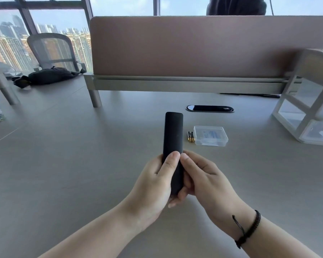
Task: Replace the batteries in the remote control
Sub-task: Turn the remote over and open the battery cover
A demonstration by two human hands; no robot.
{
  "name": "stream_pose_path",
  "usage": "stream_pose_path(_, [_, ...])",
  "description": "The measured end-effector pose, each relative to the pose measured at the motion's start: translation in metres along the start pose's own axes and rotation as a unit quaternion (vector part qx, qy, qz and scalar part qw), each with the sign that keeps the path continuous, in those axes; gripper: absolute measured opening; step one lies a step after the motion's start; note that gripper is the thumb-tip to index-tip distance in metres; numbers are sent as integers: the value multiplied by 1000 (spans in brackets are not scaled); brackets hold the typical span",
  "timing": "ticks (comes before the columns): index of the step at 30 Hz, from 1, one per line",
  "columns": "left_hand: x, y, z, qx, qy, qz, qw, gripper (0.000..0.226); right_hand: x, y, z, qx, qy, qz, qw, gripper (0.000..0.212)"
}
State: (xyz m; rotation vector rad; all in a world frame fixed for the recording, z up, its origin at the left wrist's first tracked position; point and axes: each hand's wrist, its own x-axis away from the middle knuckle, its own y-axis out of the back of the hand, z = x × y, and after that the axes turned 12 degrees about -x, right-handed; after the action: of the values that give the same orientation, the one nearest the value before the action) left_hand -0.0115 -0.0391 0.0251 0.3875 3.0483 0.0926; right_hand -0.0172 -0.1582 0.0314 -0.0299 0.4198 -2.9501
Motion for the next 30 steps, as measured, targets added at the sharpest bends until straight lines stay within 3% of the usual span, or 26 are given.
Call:
stream_pose_path(11, [0, 1, 0, 51, 3, 11, 999, 31, 1, -1, -1, 23, 5, 11, 1000, 31])
stream_pose_path(15, [-5, 4, 0, 137, 55, 7, 989, 29, 1, 7, -7, 183, 82, 18, 979, 25])
stream_pose_path(18, [-9, 10, 0, 208, 67, 3, 976, 33, 4, 8, -11, 353, 141, -17, 925, 53])
stream_pose_path(23, [-13, 9, 11, 118, 25, -31, 992, 39, 1, 11, -13, 399, 171, -105, 895, 49])
stream_pose_path(26, [-13, 6, 14, 30, -19, -36, 999, 35, -1, 14, -13, 409, 193, -113, 885, 38])
stream_pose_path(30, [-16, 9, 16, 39, -5, -75, 996, 33, -2, 13, -14, 423, 197, -106, 878, 36])
